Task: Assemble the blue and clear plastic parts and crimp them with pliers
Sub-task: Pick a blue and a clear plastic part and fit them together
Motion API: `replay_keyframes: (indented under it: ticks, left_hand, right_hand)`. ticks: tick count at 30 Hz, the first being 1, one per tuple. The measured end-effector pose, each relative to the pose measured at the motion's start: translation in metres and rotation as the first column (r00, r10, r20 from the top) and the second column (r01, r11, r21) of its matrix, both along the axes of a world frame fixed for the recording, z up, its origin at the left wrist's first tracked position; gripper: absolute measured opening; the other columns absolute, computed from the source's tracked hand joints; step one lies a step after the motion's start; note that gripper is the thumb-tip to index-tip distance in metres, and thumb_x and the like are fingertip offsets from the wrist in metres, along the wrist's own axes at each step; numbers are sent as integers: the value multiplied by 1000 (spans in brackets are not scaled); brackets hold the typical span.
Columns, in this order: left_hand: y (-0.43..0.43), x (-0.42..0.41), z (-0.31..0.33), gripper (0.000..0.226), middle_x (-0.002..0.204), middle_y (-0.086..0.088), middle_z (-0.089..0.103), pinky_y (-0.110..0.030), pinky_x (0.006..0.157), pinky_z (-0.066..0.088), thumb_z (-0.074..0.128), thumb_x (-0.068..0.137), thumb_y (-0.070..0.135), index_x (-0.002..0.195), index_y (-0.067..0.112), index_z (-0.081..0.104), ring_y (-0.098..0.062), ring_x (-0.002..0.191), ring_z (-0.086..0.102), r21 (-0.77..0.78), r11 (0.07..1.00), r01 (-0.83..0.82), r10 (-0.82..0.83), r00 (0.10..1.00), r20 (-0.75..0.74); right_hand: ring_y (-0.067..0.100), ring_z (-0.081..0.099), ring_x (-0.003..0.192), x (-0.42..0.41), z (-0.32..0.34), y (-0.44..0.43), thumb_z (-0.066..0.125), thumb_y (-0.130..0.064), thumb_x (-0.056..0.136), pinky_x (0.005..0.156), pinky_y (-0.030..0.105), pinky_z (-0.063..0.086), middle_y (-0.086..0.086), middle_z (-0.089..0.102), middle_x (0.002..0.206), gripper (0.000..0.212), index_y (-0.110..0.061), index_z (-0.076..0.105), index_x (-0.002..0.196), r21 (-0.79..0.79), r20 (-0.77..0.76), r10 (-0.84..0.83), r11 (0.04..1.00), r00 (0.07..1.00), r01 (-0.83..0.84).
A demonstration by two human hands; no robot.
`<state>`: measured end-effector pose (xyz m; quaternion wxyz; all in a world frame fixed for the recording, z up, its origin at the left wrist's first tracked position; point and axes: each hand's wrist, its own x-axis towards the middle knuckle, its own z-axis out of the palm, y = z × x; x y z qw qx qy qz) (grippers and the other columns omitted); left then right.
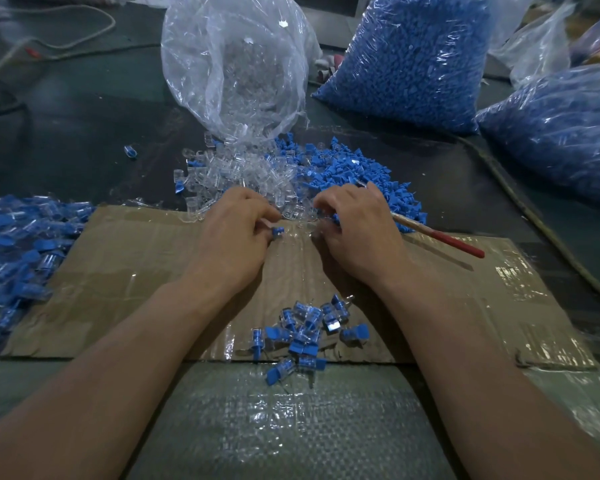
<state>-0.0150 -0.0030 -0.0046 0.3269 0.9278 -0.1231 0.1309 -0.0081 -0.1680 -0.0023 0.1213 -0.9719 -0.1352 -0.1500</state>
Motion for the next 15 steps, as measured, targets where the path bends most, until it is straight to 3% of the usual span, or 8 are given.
replay_keyframes:
  ticks: [2,5,8,11,13,15]
  left_hand:
    - [0,0,0,24,106,5,47,-6,72,31,61,86,8,109,14,66,0,81,46,-62,998,-18,17,1000,-10]
    - [0,2,1,17,97,7,52,-10,74,26,63,85,11,100,14,70,-4,89,44,-80,996,-37,37,999,3]
    - [-3,0,4,8,73,13,56,-15,63,36,65,83,12,87,16,71,0,68,51,-163,986,-37,30,998,-47]
    - [-5,-3,9,10,67,5,62,-12,52,47,64,82,4,79,13,67,-2,53,59,-444,894,-61,-54,969,-242]
    - [-5,-6,12,9,76,-9,66,-19,55,53,63,81,-1,81,8,67,-7,59,64,-612,785,-102,-150,926,-346]
    - [-4,-8,15,8,89,-18,68,-37,68,58,63,79,-1,81,5,67,-23,75,67,-704,694,-146,-233,881,-412]
  right_hand:
    - [16,38,125,-1,-1,1,49,-18,93,113,45,3,0,49,132,39,-22,47,132,-46,-12,33,998,999,-34]
    - [14,20,138,-1,-4,4,44,-21,96,111,47,-8,-4,36,145,39,-26,44,134,-142,-48,73,987,996,-80]
    - [12,21,137,2,-3,2,48,-21,95,110,45,-9,-6,42,142,29,-26,56,122,-103,-40,69,992,997,-72]
    - [12,27,135,1,-1,-1,51,-19,93,111,42,-8,-5,48,136,24,-23,61,114,-56,-14,84,995,996,-84]
    - [12,37,127,-1,2,-1,53,-18,91,111,38,1,-3,56,128,21,-18,63,109,52,30,100,993,995,-102]
    - [11,48,107,-6,6,1,57,-16,88,103,25,22,-1,63,109,18,-13,66,104,213,89,114,968,990,-130]
